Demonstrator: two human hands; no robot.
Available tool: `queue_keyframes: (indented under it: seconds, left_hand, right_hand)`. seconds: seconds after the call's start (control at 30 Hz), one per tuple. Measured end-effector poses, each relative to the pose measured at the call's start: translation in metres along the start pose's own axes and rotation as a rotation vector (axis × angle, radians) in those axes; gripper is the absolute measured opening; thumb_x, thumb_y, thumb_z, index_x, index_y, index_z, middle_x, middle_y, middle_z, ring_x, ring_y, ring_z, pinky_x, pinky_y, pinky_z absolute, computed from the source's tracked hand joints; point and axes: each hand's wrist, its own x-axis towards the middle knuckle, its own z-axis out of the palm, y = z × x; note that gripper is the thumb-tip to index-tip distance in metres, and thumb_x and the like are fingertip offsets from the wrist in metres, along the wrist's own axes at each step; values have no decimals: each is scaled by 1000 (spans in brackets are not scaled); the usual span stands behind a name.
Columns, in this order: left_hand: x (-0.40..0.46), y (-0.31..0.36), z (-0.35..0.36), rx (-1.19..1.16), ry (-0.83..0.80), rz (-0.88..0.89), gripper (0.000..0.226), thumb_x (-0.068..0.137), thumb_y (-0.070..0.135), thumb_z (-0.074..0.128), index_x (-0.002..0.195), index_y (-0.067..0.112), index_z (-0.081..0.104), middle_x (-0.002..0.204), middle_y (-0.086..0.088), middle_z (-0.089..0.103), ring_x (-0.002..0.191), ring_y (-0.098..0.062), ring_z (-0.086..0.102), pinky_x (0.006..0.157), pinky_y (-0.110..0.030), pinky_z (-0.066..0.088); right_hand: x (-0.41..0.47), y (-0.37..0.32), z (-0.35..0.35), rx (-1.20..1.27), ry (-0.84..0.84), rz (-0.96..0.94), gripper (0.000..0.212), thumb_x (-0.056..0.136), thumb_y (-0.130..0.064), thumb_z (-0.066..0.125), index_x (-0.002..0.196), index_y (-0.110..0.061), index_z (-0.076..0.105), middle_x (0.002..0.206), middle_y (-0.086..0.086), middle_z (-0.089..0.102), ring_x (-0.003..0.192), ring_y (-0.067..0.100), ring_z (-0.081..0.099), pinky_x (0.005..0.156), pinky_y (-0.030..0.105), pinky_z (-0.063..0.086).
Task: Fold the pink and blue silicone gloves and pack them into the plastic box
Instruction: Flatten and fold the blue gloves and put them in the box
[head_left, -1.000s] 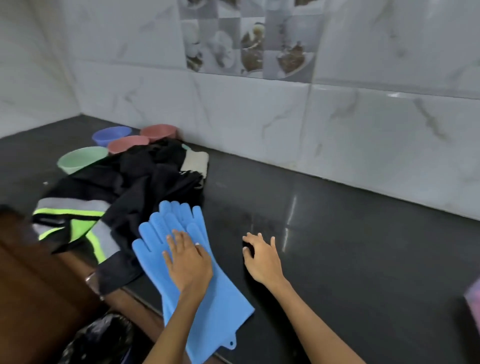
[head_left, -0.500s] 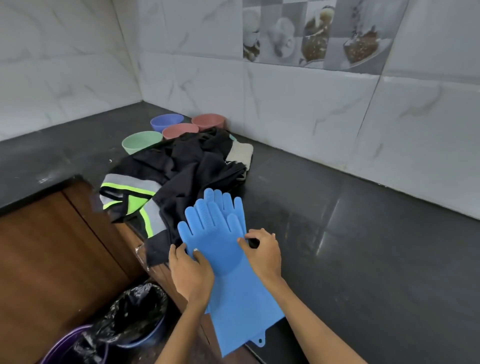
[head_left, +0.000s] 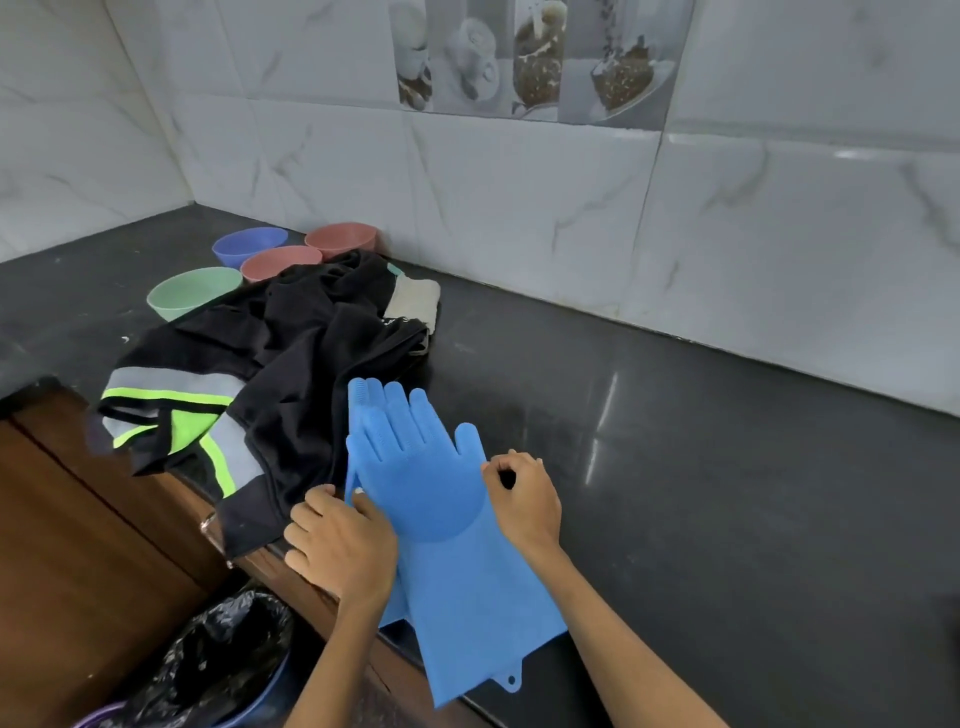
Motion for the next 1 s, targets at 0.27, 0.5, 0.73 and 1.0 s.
queue_keyframes:
  seconds: [0.27,0.5,0.73,1.0]
  left_hand:
    - [-47,39,28,118,-222,364,36,94,38,48,101,7,64,100,-12,64,100,-33,48,82,-40,31]
    - [-77,81,51,79,-304,590,28,97,32,43,96,14,65,93,-2,67,100,-25,45,81,-35,29]
    - [-97,114,68,-2,-374,696,25,97,24,45,100,11,66,92,-7,69,93,-26,48,77,-34,30]
    - [-106,126,81,-99,-401,766,21,96,22,48,99,12,66,91,-6,70,83,-17,40,72,-30,25]
  right_hand:
    - [-3,31,-57,-43,224,100,19,90,-32,53,77,-24,63,94,-17,59,123,4,50,103,33,41]
    - [-20,62,-114,-67,391,225,18,89,-35,52,76,-27,62,92,-20,58,119,1,51,98,25,38]
    - [-37,81,-147,-135,449,270,16,90,-32,54,81,-25,66,105,-15,66,124,-1,48,110,29,35]
    - [-47,89,-162,-161,528,323,14,88,-28,58,76,-24,63,102,-14,65,125,1,48,100,34,46]
